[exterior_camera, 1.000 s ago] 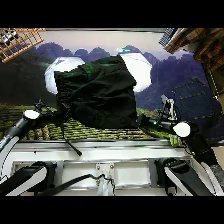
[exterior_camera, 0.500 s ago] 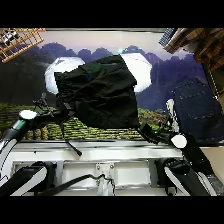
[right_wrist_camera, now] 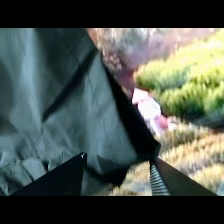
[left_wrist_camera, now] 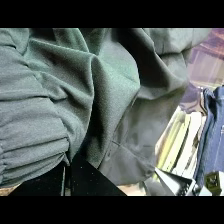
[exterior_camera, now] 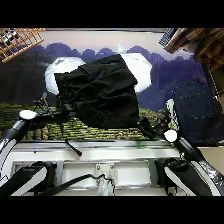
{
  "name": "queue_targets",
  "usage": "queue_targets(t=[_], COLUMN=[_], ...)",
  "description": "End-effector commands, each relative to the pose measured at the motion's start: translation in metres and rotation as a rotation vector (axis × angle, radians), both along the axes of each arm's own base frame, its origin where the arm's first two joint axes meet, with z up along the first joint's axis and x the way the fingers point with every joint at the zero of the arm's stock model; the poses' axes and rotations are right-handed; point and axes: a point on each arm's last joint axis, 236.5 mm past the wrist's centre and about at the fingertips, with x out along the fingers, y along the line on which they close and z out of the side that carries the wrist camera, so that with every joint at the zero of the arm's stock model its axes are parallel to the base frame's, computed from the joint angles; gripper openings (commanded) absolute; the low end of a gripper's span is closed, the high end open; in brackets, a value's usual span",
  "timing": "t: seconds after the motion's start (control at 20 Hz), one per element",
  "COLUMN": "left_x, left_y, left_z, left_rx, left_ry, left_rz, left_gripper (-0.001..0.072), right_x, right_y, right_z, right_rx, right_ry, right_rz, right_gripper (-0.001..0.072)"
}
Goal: Fold the clothes and pants, and hang the long-sleeved shirts on hangers.
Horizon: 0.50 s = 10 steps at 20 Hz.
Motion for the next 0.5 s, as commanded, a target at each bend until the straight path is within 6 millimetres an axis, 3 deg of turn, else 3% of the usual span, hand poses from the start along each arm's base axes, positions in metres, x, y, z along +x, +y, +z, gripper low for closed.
queue_targets(t=[0.0,0.1,0.15,0.25,0.3,0.35,0.45], left_x=[0.000,0.000,0.000,0.005,0.013,0.025,0.056], left_y=[0.000,0.000,0.000,0.000,0.000,0.000,-0.001], left_z=[0.000,0.001,0.001,0.007,0.016,0.030,0.076], left_rx=[0.000,0.001,0.010,0.030,0.029,0.030,0.042], left_ry=[-0.002,-0.005,-0.023,-0.070,-0.097,-0.135,-0.257], left_rz=[-0.002,-0.005,-0.022,-0.055,-0.053,-0.054,-0.073], left_gripper=[0.0004,0.0004,0.0004,0.0002,0.0002,0.0002,0.0002], right_x=[0.029,0.046,0.052,0.067,0.079,0.095,0.133], right_y=[-0.008,-0.010,-0.009,-0.004,-0.001,0.002,0.003], right_z=[0.000,0.007,0.012,0.032,0.052,0.079,0.157], right_rx=[-0.037,-0.056,-0.065,-0.066,-0.054,-0.041,-0.009], right_ry=[-0.066,-0.113,-0.134,-0.193,-0.243,-0.309,-0.508], right_rz=[-0.041,-0.044,-0.024,0.002,0.000,-0.008,-0.049], right_gripper=[0.0330,0.0097,0.0025,0.0023,0.0023,0.0022,0.0021])
